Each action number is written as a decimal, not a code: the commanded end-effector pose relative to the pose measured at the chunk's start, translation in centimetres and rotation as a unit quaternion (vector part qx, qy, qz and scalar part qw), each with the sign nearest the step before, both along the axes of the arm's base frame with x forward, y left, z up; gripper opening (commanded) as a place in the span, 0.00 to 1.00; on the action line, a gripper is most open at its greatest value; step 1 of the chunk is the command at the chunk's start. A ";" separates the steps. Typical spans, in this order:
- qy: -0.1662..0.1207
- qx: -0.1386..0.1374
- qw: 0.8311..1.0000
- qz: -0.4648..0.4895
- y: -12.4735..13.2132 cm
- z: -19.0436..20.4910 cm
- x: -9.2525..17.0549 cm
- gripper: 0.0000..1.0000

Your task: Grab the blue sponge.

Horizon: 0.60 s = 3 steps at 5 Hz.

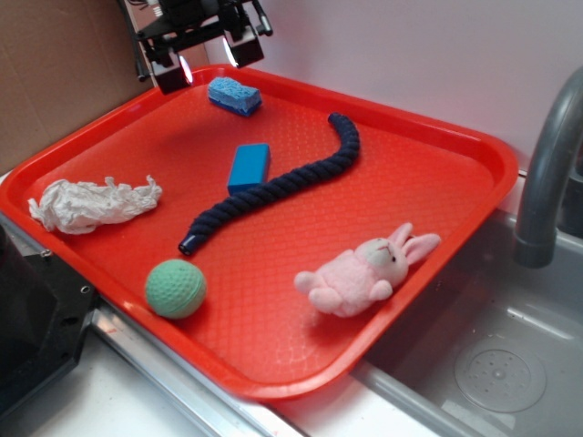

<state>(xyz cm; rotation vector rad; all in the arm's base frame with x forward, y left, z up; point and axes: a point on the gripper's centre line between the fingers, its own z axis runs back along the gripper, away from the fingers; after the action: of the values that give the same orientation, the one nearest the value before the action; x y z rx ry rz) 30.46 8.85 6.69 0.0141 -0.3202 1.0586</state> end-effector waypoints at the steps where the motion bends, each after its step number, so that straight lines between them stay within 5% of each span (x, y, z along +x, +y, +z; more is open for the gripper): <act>1: -0.014 0.019 1.000 0.014 2.1 -0.9 2.4 1.00; 3: 0.013 0.024 0.999 0.026 3.4 -3.1 3.4 1.00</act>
<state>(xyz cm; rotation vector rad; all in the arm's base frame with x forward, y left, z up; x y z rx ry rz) 32.53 10.70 1.59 0.1044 -0.2389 1.0665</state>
